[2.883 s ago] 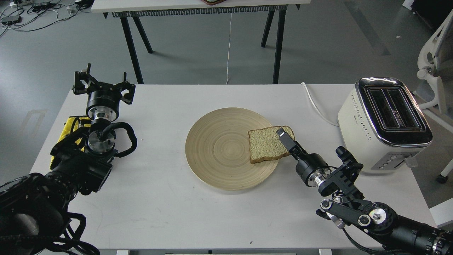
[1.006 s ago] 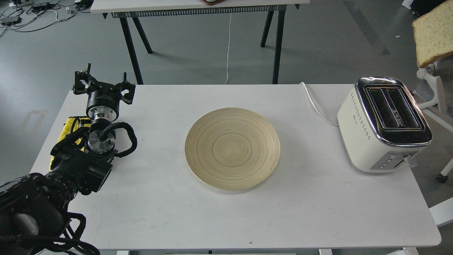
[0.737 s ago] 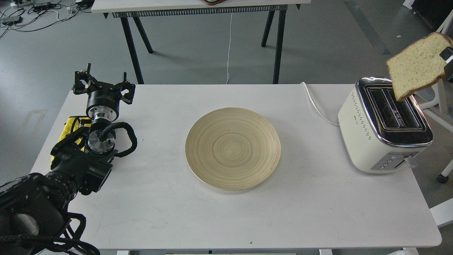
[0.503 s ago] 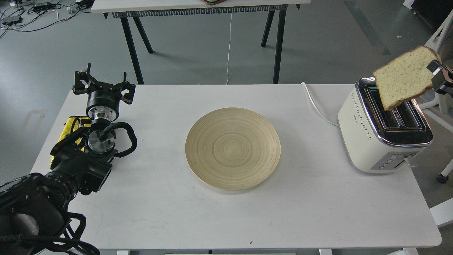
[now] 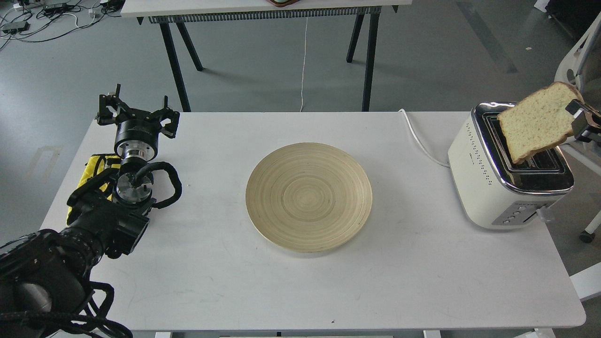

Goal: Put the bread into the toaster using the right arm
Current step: 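Lower the bread slice into the toaster slot and release it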

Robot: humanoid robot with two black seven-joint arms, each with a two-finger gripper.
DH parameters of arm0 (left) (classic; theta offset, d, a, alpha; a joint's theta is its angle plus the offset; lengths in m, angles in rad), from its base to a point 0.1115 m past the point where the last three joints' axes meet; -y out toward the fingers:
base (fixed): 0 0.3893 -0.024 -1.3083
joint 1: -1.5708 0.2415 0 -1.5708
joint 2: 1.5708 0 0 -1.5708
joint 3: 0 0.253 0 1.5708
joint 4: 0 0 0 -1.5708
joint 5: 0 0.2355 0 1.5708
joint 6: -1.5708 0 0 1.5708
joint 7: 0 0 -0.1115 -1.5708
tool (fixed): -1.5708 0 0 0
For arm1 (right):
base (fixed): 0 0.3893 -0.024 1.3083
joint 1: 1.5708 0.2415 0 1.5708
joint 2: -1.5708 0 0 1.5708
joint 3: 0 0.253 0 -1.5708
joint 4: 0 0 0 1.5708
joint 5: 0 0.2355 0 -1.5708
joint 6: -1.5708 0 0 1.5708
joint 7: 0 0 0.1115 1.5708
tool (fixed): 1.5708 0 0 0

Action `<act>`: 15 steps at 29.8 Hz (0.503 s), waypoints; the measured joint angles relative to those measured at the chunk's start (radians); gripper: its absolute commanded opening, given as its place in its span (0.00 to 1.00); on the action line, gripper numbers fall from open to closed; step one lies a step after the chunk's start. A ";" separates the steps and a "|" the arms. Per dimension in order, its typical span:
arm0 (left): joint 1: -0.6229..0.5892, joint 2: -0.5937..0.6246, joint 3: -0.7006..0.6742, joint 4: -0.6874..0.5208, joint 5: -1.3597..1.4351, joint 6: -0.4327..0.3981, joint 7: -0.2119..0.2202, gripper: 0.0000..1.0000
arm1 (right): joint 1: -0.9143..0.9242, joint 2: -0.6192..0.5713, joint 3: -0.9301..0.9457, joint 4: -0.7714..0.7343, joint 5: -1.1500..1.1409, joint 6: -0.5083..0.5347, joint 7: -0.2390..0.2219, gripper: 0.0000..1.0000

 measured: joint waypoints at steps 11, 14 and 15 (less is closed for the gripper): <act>0.000 0.000 0.000 0.000 0.000 0.000 0.000 1.00 | -0.043 0.047 0.001 -0.034 0.000 -0.005 0.000 0.00; 0.000 0.000 0.000 0.000 0.000 0.000 0.000 1.00 | -0.054 0.085 0.001 -0.069 0.000 -0.005 0.000 0.00; 0.000 0.000 0.000 0.000 0.000 0.000 0.000 1.00 | -0.060 0.099 0.001 -0.082 0.000 -0.005 0.000 0.00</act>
